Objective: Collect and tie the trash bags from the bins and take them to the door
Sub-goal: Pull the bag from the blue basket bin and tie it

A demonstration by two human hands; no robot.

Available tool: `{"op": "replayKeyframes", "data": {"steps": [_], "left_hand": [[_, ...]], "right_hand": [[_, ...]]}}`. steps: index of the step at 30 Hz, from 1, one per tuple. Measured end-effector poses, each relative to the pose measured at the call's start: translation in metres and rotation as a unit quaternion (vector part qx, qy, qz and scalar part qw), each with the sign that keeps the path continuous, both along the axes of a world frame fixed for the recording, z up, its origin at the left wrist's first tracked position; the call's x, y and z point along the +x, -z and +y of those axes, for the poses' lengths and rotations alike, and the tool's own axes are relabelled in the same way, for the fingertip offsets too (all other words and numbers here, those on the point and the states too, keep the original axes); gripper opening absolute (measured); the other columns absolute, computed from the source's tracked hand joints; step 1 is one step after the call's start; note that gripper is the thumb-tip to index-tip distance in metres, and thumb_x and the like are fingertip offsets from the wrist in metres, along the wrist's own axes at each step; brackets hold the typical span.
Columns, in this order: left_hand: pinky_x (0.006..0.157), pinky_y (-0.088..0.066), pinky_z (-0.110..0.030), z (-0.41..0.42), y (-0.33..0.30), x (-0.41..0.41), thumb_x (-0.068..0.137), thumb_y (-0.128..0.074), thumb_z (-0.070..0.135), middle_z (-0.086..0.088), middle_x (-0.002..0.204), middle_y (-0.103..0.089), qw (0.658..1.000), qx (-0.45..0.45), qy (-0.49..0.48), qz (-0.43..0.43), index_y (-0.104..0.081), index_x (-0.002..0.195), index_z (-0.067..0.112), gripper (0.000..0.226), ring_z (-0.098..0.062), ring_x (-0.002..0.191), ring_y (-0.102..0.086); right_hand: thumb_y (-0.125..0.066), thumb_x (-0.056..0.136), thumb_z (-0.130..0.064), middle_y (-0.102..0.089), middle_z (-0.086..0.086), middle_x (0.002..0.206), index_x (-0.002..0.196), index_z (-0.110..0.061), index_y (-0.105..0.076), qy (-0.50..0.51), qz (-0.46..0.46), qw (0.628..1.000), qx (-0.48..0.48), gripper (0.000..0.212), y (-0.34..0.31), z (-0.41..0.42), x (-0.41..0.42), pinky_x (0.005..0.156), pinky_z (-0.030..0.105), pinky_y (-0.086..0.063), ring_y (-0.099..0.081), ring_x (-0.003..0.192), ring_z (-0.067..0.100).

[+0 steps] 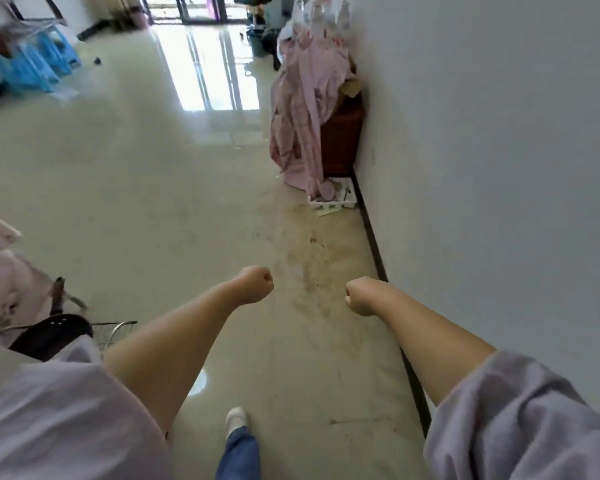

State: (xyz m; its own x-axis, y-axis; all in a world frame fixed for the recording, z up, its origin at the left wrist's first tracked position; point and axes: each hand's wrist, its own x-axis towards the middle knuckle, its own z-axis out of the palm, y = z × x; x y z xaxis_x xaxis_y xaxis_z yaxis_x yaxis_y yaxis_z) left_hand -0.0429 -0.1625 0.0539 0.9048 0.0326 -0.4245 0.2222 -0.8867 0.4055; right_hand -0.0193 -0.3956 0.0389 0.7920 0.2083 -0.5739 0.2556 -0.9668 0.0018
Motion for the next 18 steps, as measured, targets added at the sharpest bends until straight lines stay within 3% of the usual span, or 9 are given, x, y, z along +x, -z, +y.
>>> {"op": "replayKeyframes", "data": {"steps": [7, 13, 18], "left_hand": [[0.091, -0.047, -0.033, 0.119, 0.004, 0.074, 0.092, -0.045, 0.010, -0.019, 0.116, -0.064, 0.998, -0.029, -0.061, -0.006, -0.065, 0.109, -0.001, 0.029, -0.032, 0.107, -0.060], [0.090, -0.047, -0.031, 0.211, -0.002, 0.142, 0.093, -0.042, 0.012, -0.017, 0.118, -0.063, 0.998, -0.017, -0.056, -0.003, -0.063, 0.114, 0.003, 0.031, -0.031, 0.108, -0.059], [0.091, -0.047, -0.033, 0.265, 0.011, 0.199, 0.092, -0.042, 0.011, -0.017, 0.119, -0.063, 0.997, -0.022, -0.069, 0.015, -0.063, 0.112, 0.002, 0.030, -0.032, 0.108, -0.059]], "right_hand": [[-0.035, 0.098, -0.023, -0.061, 0.012, 0.117, 0.112, -0.006, -0.060, -0.054, -0.003, 0.999, 0.006, 0.033, -0.001, 0.124, 0.089, 0.074, 0.032, -0.045, -0.061, 0.101, 0.030], [-0.037, 0.095, -0.026, -0.060, 0.012, 0.123, 0.113, -0.009, -0.059, -0.067, 0.006, 0.998, 0.006, 0.033, 0.008, 0.226, 0.163, 0.078, 0.030, -0.044, -0.060, 0.107, 0.030], [-0.034, 0.098, -0.028, -0.058, 0.014, 0.123, 0.113, -0.010, -0.055, -0.086, -0.044, 0.994, 0.045, 0.032, 0.006, 0.282, 0.222, 0.076, 0.031, -0.041, -0.059, 0.108, 0.031]]}}
